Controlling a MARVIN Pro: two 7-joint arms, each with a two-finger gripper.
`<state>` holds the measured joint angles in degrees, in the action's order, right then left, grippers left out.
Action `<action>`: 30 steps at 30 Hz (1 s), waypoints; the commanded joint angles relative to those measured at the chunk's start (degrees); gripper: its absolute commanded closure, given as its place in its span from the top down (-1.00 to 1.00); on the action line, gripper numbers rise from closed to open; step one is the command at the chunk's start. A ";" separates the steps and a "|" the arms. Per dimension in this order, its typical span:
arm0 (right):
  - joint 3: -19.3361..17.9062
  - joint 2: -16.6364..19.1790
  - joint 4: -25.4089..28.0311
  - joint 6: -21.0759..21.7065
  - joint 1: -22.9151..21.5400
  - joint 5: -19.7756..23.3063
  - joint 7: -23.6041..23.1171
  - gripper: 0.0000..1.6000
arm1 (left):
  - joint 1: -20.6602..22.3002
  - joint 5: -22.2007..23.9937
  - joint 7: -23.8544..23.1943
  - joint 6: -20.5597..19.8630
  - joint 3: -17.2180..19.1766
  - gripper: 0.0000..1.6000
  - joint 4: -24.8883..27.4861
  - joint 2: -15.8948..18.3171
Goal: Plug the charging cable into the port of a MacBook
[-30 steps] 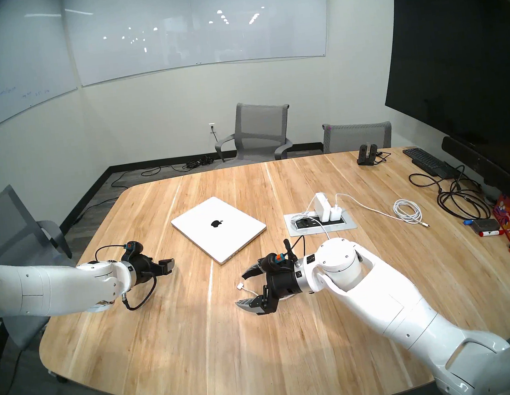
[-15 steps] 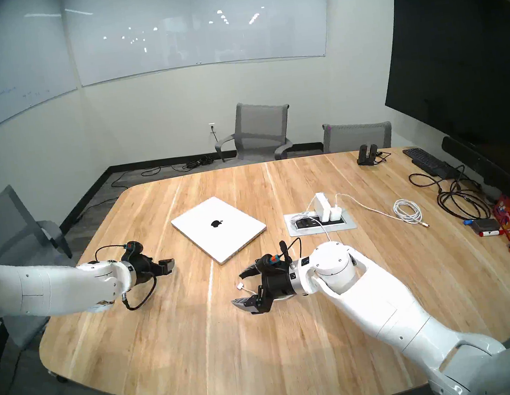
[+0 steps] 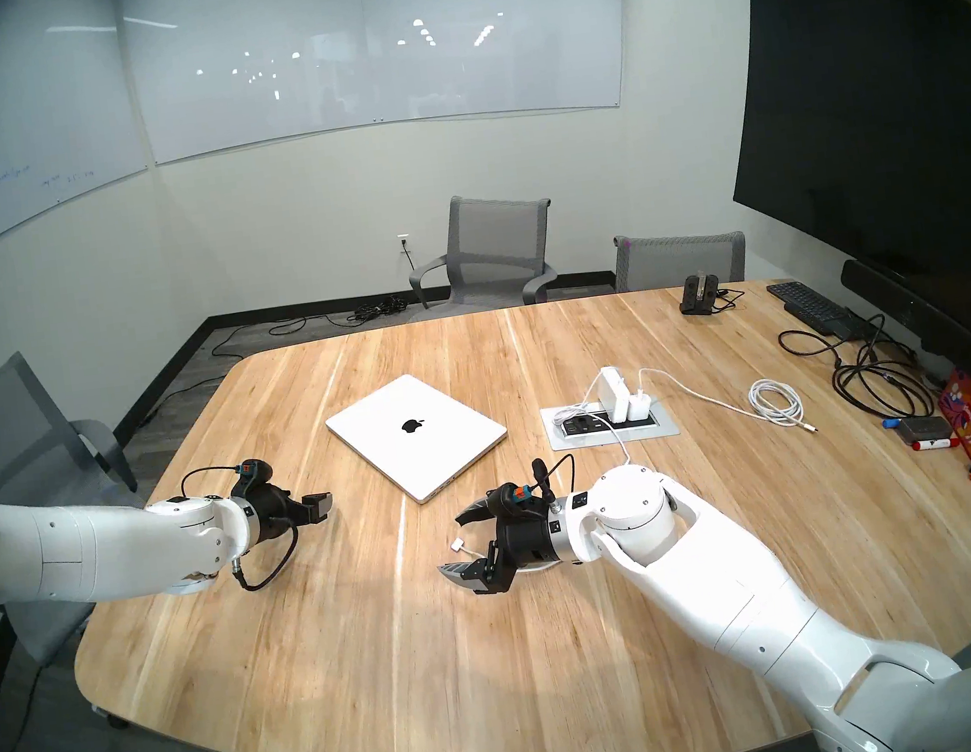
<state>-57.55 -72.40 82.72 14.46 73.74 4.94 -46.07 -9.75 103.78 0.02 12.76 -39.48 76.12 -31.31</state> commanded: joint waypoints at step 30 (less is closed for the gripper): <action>-1.09 1.76 3.70 -3.63 6.81 1.36 1.61 1.00 | 0.79 -0.04 -0.02 0.18 0.57 1.00 0.01 -0.04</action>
<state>-58.80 -69.40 87.49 12.23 81.03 5.63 -44.11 -9.75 103.78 0.02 12.76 -39.48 76.12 -31.31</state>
